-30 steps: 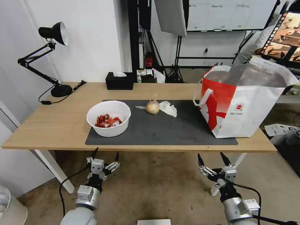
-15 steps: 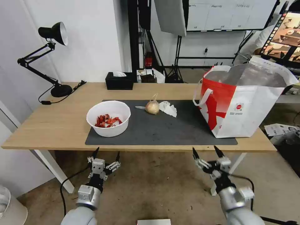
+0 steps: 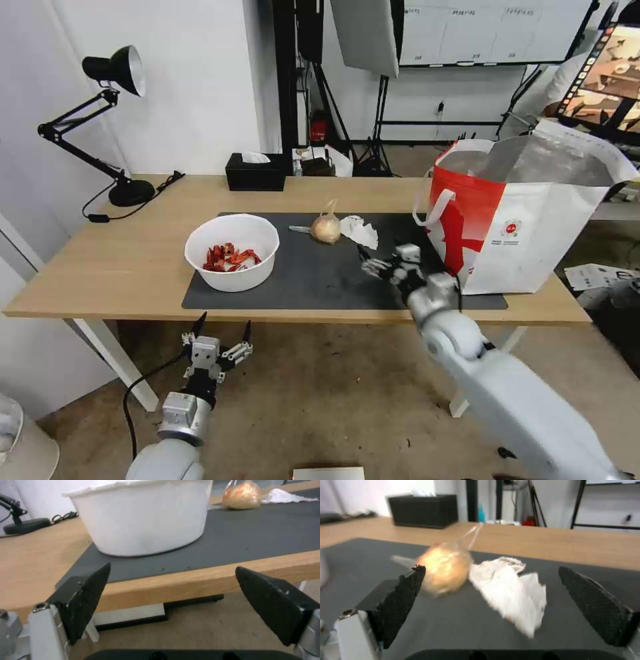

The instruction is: Pick up the trash from the table and place it into the takeout bag.

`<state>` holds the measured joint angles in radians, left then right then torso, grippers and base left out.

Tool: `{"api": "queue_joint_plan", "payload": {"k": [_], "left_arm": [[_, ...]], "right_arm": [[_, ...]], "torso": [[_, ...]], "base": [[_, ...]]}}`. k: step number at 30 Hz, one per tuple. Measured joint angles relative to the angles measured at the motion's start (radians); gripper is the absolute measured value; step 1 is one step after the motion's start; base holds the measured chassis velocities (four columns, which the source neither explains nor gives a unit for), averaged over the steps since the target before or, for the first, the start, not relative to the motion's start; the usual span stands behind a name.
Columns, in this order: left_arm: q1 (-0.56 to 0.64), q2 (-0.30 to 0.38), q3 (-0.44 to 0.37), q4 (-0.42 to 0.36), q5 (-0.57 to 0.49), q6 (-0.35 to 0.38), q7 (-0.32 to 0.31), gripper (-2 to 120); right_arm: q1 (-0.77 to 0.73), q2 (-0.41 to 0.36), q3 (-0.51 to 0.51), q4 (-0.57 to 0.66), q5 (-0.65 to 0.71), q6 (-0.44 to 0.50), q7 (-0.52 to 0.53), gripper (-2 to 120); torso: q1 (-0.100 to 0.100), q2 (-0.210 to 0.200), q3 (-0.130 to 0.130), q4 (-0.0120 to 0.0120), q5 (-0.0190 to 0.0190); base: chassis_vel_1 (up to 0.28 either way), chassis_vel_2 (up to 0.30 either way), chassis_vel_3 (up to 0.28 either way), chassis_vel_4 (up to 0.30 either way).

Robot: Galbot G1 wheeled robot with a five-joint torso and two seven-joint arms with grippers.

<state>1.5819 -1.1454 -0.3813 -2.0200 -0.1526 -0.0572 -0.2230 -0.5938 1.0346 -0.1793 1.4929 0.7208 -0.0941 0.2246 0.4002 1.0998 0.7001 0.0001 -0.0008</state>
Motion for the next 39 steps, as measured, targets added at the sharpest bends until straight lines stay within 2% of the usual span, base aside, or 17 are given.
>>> {"api": "queue_joint_plan", "payload": {"k": [2,3,5,11,23,29,31,33,35,36,39], "left_arm": [[0.004,-0.002,-0.004,0.003,0.000,0.000,0.000,100],[0.004,-0.002,-0.004,0.003,0.000,0.000,0.000,100],[0.006,-0.003,-0.007,0.006,0.000,-0.002,0.000,100],[0.009,-0.004,-0.012,0.008,-0.004,-0.009,0.000,100],[0.009,-0.007,-0.011,0.013,-0.006,-0.020,0.000,100],[0.008,-0.004,-0.012,0.002,-0.006,-0.025,0.000,100],[0.007,-0.003,-0.011,-0.006,-0.006,-0.026,0.000,100],[0.006,-0.003,-0.011,-0.008,-0.006,-0.026,0.000,100],[0.004,-0.001,-0.010,-0.009,-0.007,-0.026,0.000,100],[0.004,-0.001,-0.010,-0.009,-0.007,-0.026,0.000,100],[0.002,0.000,-0.006,-0.004,-0.007,-0.029,0.000,100]], "right_arm": [[0.089,0.039,-0.039,-0.085,0.002,-0.040,0.050,100],[0.089,0.039,-0.039,-0.085,0.002,-0.040,0.050,100],[0.148,0.074,-0.053,-0.161,0.005,-0.079,0.075,100],[0.231,0.142,-0.080,-0.313,0.011,-0.146,0.069,100],[0.256,0.189,-0.085,-0.408,0.004,-0.177,0.021,99],[0.247,0.192,-0.082,-0.409,0.004,-0.176,0.014,83],[0.244,0.190,-0.082,-0.405,0.006,-0.176,0.013,72],[0.243,0.189,-0.082,-0.403,0.006,-0.176,0.013,69],[0.238,0.187,-0.081,-0.397,0.007,-0.176,0.013,58],[0.238,0.187,-0.081,-0.397,0.007,-0.176,0.013,58],[0.231,0.182,-0.079,-0.385,0.009,-0.174,0.015,44]], "torso": [[0.000,0.000,0.000,0.0002,0.0011],[0.000,0.000,0.000,0.0002,0.0011],[0.000,0.000,0.000,0.0001,0.0000],[0.000,0.000,0.000,-0.0001,0.0009],[0.000,0.000,0.000,-0.0001,0.0007],[0.000,0.000,0.000,-0.0001,0.0007],[0.000,0.000,0.000,-0.0001,0.0007],[0.000,0.000,0.000,-0.0001,0.0008],[0.000,0.000,0.000,0.0000,0.0008],[0.000,0.000,0.000,0.0000,0.0008],[0.000,0.000,0.000,0.0000,0.0007]], "base": [[0.000,0.000,0.000,0.000],[0.000,0.000,0.000,0.000],[0.000,0.000,0.000,0.000],[0.000,0.000,0.000,0.000],[0.000,0.000,0.000,0.000],[0.000,0.000,0.000,0.000],[0.000,0.000,0.000,0.000],[0.000,0.000,0.000,0.000],[0.000,0.000,0.000,0.000],[0.000,0.000,0.000,0.000],[0.000,0.000,0.000,0.000]]}}
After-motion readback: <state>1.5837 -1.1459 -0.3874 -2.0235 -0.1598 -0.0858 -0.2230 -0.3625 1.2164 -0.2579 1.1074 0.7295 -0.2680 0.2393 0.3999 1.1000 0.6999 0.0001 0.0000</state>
